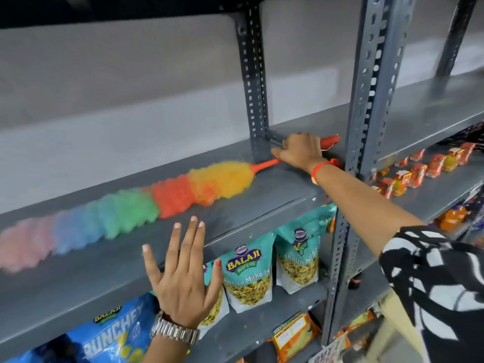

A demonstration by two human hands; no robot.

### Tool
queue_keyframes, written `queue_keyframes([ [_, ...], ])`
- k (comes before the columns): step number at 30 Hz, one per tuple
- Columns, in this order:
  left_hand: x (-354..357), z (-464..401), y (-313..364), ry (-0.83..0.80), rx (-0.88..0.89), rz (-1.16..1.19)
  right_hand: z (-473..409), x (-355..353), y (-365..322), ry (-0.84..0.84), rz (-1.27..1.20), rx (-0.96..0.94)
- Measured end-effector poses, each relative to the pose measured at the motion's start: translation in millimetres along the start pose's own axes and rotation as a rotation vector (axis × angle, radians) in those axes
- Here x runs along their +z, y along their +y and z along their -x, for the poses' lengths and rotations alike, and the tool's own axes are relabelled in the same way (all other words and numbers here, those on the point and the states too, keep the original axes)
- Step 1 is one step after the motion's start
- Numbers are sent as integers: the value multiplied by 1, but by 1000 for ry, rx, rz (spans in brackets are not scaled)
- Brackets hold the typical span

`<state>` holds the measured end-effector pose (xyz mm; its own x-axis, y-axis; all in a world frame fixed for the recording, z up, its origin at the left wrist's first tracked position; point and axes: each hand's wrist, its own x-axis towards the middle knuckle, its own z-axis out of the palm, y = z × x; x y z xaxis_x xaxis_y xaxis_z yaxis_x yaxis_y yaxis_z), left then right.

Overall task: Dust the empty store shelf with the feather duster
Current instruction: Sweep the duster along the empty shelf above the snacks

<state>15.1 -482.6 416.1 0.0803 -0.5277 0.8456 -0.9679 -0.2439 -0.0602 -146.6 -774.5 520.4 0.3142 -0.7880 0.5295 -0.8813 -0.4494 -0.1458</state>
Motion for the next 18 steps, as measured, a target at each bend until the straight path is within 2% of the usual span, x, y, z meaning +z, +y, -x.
queue_keyframes([
  [6,-3,1,-7,-17,44,12,-22,15,-17,-49,137,99],
  [9,-1,3,-9,-34,49,-50,-30,17,-31,-104,51,112],
  [14,-9,2,-10,-27,43,-33,-33,7,-78,-94,-65,-21],
  [18,-23,5,-44,88,-59,-155,-16,-1,-145,-192,-207,-136],
])
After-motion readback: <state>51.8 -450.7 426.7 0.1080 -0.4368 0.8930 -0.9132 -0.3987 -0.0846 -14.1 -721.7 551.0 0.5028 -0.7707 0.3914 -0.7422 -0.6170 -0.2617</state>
